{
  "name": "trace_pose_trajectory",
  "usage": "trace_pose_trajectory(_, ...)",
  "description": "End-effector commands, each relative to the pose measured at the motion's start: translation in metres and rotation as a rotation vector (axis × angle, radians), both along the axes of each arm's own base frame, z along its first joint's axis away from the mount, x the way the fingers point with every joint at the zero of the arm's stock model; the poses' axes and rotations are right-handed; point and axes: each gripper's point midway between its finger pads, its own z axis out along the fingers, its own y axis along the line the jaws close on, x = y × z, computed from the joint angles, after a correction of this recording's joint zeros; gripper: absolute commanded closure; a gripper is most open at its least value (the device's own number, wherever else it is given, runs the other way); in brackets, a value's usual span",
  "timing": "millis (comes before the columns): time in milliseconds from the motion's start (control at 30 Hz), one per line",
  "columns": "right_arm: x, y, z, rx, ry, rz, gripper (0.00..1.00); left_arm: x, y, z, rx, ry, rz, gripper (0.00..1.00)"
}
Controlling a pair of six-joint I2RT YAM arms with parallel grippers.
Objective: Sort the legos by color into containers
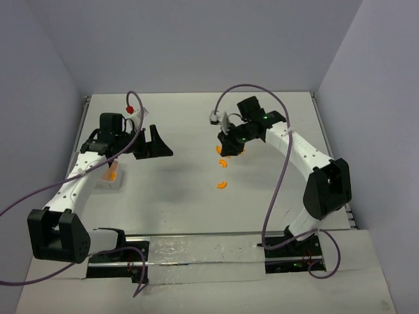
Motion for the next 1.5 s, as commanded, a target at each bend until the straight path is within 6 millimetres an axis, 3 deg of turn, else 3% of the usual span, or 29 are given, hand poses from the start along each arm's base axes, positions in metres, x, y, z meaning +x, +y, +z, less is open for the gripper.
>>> trace_pose_trajectory(0, -0.02, 0.069, 0.053, 0.181, -0.024, 0.07, 0.94, -0.005, -0.027, 0.045, -0.315, 0.049, -0.059, 0.05)
trace_pose_trajectory(167, -0.036, 0.108, 0.071, 0.235, -0.016, 0.109, 0.95, -0.002, -0.035, 0.066, -0.42, 0.036, -0.024, 0.15)
trace_pose_trajectory(467, -0.042, 0.134, 0.079, 0.251, -0.028, 0.111, 0.96, -0.009, -0.054, 0.052, -0.434, 0.113, -0.053, 0.24)
trace_pose_trajectory(700, -0.037, 0.139, 0.083, 0.266, -0.008, 0.07, 0.97, -0.007, -0.063, 0.056, -0.43, 0.104, -0.057, 0.31)
trace_pose_trajectory(933, -0.04, 0.142, 0.091, 0.29, -0.002, 0.076, 0.97, -0.004, -0.069, 0.048, -0.397, 0.119, -0.041, 0.44)
trace_pose_trajectory(1233, -0.046, 0.145, 0.098, 0.304, -0.007, 0.094, 0.97, -0.003, -0.069, 0.039, -0.378, 0.146, -0.026, 0.51)
trace_pose_trajectory(1300, -0.047, 0.146, 0.098, 0.304, -0.006, 0.097, 0.97, -0.004, -0.069, 0.038, -0.381, 0.145, -0.029, 0.55)
trace_pose_trajectory(1433, -0.047, 0.147, 0.098, 0.3, -0.011, 0.091, 0.96, -0.007, -0.069, 0.04, -0.386, 0.144, -0.043, 0.77)
trace_pose_trajectory(1467, -0.045, 0.146, 0.097, 0.294, -0.014, 0.08, 0.95, -0.009, -0.068, 0.041, -0.388, 0.142, -0.049, 0.86)
